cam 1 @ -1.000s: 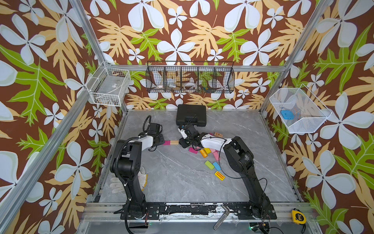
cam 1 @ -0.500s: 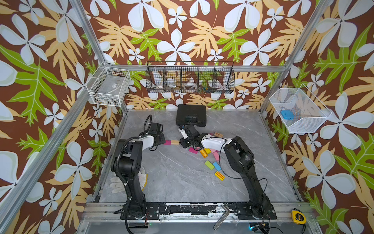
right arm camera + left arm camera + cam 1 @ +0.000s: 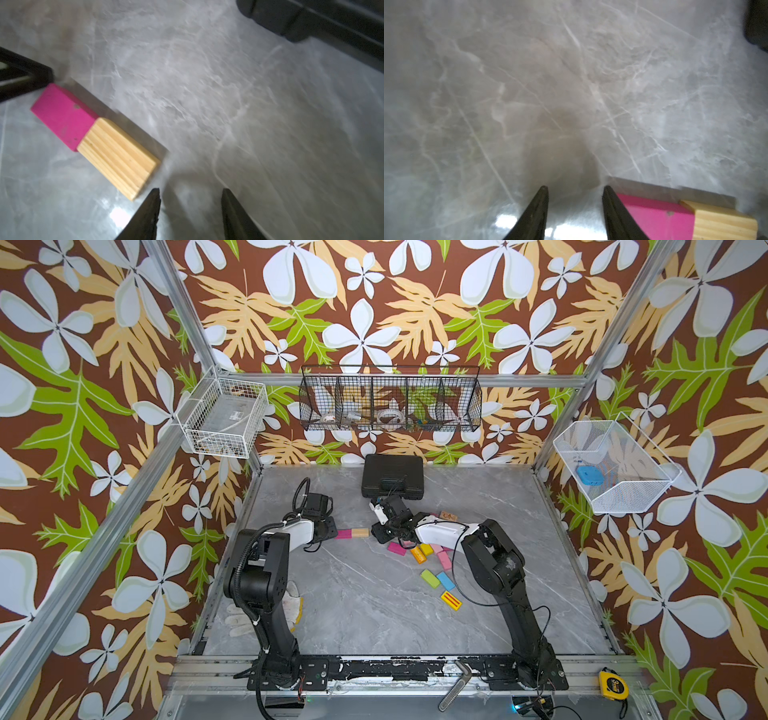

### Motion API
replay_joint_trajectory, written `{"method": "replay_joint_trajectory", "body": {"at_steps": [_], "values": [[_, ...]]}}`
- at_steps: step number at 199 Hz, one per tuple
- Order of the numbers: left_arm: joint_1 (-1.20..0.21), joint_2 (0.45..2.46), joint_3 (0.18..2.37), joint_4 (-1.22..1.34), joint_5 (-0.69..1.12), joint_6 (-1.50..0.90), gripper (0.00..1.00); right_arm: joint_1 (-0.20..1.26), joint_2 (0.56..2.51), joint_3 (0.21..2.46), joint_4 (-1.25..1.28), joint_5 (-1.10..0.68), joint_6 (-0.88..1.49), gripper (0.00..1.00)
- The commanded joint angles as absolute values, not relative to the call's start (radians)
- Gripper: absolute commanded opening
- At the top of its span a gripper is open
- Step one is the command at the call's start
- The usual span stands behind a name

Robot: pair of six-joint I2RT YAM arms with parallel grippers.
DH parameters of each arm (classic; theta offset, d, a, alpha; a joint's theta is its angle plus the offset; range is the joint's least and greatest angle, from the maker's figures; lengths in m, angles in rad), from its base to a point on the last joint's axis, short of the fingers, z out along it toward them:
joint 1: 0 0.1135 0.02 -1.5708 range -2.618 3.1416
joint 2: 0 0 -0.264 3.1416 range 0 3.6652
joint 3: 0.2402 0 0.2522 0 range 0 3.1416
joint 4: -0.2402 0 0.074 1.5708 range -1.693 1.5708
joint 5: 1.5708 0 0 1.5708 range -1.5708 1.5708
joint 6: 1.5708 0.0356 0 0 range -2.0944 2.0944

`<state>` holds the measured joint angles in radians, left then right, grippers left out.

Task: Assemble the number 7 with building blocks
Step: Assemble the building block at the center of the board, then move the building block to the center of the board.

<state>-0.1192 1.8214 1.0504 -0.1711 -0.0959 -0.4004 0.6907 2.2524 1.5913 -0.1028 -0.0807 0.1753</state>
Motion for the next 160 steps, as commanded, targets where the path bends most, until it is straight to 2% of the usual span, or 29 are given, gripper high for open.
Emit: {"method": "replay_joint_trajectory", "body": {"at_steps": [1,34,87,160], "values": [[-0.117,1.784,1.042,-0.178,-0.111,-0.42,0.61,0.687,2.197,1.56,-0.085,-0.13,0.112,0.53],[-0.12,1.701,0.988,-0.146,-0.103,-0.439,0.83,0.676,2.139,1.524,-0.135,-0.199,0.042,0.61],[-0.154,1.557,0.92,-0.13,-0.052,-0.477,1.0,0.674,2.082,1.422,-0.18,-0.201,0.001,0.68],[-0.164,1.361,0.846,-0.156,-0.032,-0.494,1.0,0.663,2.01,1.287,-0.205,-0.195,-0.034,0.69]]}}
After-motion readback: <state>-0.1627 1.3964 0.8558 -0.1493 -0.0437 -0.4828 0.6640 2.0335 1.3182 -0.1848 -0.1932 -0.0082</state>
